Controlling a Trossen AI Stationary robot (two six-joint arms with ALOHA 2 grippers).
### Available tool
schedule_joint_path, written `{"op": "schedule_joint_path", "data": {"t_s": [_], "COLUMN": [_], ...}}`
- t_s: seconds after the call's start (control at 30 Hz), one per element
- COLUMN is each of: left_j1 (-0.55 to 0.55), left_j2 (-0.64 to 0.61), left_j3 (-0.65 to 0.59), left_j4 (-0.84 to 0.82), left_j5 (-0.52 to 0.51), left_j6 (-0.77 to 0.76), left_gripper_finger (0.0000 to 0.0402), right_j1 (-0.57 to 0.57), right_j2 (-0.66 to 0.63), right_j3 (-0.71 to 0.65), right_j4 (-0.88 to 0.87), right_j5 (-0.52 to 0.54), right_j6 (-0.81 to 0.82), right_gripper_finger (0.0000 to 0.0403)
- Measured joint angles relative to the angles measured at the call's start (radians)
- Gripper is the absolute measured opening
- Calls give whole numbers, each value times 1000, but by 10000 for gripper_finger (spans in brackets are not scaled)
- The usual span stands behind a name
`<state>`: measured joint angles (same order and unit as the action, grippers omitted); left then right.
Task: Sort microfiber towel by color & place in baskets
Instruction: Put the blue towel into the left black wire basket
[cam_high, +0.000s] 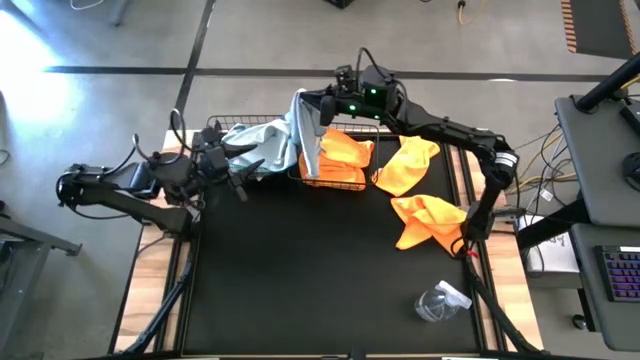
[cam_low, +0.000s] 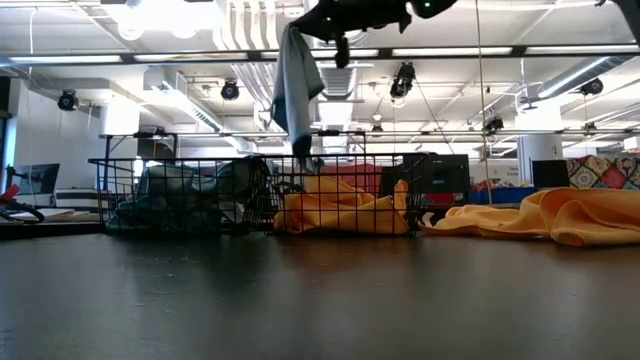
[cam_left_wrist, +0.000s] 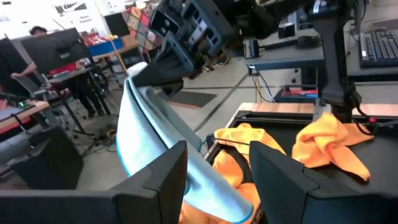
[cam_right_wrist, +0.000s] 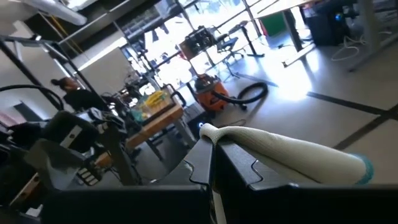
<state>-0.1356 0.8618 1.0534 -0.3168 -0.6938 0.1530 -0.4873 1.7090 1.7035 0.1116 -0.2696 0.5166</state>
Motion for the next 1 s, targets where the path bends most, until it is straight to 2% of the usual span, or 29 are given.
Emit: {"op": "schedule_joint_path", "data": {"t_s": [0.1, 0.33, 0.57, 0.7, 0.83, 1.0], "left_j1": [0, 0, 0, 0, 0, 0], "left_j2": [-23, -64, -82, -85, -86, -86], "left_j3": [0, 0, 0, 0, 0, -1], "left_j4": [-1, -39, -73, -90, -105, -123], "left_j5": [-3, -4, -4, -3, -3, -3], "left_j6": [18, 9, -18, -20, -21, -32], "left_gripper_finger": [158, 158, 158, 158, 158, 158], "right_j1": [18, 33, 43, 48, 54, 58], "right_j2": [54, 198, 310, 371, 429, 471], "right_j3": [78, 296, 484, 565, 641, 648], "right_j4": [-1, -11, -152, -171, -186, -194], "right_j5": [-10, -123, -132, -136, -203, -202], "right_j6": [-1, 7, -4, -3, -1, -3], "right_gripper_finger": [9, 9, 9, 9, 9, 9]}}
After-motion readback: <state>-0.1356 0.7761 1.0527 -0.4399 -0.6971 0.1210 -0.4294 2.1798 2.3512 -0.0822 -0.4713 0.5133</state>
